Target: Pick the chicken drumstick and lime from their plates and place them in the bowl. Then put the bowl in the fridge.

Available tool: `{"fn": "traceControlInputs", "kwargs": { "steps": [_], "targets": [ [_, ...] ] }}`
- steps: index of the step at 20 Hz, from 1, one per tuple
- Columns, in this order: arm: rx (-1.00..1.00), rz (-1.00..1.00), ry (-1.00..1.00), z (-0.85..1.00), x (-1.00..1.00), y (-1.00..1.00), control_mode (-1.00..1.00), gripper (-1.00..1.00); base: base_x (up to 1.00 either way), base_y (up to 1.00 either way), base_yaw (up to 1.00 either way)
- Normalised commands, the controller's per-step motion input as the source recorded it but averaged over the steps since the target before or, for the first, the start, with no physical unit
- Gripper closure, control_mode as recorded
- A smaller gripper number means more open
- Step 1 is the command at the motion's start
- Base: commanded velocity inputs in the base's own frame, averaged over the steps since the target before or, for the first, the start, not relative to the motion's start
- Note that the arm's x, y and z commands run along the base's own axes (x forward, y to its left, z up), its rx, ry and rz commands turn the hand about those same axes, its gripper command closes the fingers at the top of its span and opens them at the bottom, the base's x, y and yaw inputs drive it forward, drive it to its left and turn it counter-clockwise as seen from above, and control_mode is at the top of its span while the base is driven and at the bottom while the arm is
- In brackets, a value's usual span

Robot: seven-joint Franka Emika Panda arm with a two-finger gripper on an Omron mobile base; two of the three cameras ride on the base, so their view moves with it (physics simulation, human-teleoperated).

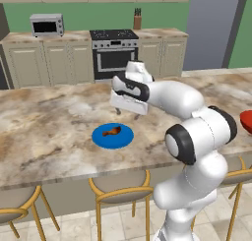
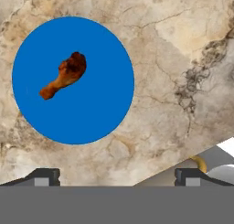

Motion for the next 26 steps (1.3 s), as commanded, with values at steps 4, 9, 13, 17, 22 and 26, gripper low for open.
{"fn": "traceControlInputs", "kwargs": {
  "steps": [4,9,13,17,22,26],
  "targets": [
    [0.00,-0.19,0.02,-0.41,0.27,0.07,-1.00,-1.00,0.00,0.00,0.00],
    [0.00,-0.11,0.00,-0.37,0.33,0.03,-1.00,-1.00,0.00,0.00,0.00],
    [0.00,-0.02,0.00,-0.36,0.24,0.07,-1.00,-1.00,0.00,0.00,0.00],
    [0.00,0.00,0.00,-0.29,0.19,0.05,-1.00,-1.00,0.00,0.00,0.00],
    [0.00,0.04,0.00,-0.24,0.16,0.10,-1.00,-1.00,0.00,0.00,0.00],
    [0.00,0.02,0.00,-0.23,0.15,0.12,-1.00,-1.00,0.00,0.00,0.00]
  ]
}}
